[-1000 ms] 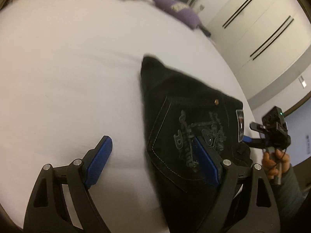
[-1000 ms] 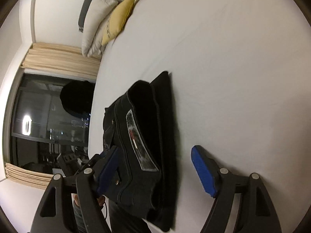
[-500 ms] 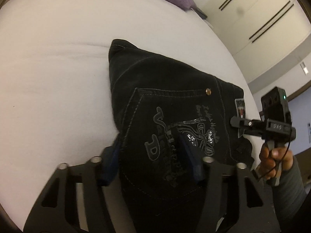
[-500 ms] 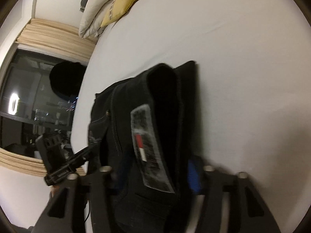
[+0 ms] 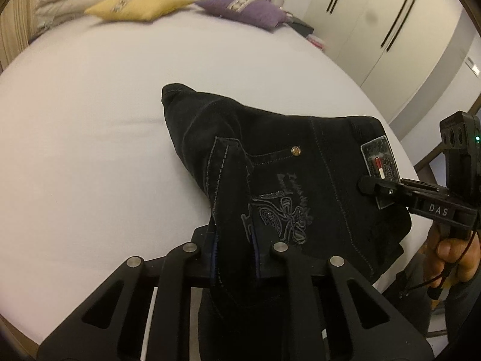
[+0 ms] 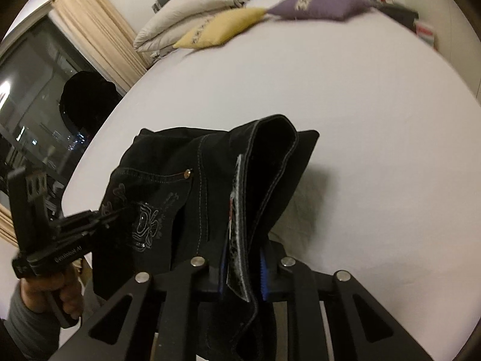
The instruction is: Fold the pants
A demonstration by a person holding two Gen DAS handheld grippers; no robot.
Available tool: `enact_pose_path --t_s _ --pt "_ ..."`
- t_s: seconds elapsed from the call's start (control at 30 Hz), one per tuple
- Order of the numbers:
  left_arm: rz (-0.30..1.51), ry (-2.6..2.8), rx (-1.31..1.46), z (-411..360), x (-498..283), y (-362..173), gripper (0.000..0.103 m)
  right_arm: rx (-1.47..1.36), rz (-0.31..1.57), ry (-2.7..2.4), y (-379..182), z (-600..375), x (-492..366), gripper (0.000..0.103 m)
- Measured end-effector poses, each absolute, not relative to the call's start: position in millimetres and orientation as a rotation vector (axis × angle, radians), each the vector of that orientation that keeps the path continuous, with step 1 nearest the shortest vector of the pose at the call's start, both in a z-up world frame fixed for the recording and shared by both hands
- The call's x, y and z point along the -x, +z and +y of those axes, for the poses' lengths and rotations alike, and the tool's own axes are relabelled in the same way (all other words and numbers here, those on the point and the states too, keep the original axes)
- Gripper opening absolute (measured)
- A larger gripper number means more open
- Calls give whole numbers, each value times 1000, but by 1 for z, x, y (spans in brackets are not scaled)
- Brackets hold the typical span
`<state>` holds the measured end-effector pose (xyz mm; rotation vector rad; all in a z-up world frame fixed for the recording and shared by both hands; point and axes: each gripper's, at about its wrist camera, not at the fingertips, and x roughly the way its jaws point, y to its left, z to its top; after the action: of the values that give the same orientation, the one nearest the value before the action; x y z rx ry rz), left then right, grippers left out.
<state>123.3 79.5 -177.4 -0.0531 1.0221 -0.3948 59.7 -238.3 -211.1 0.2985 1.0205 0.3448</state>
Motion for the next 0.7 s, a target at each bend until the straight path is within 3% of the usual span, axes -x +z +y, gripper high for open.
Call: enact_pose_path --t_s 0.4,0.7 --pt "905 -403 17 43 -155 -111 14 -241 901 307 -147 -273 -73 18" --pt "970 -402 -4 -9 -199 -161 15 -269 967 232 -185 -300 -109 18"
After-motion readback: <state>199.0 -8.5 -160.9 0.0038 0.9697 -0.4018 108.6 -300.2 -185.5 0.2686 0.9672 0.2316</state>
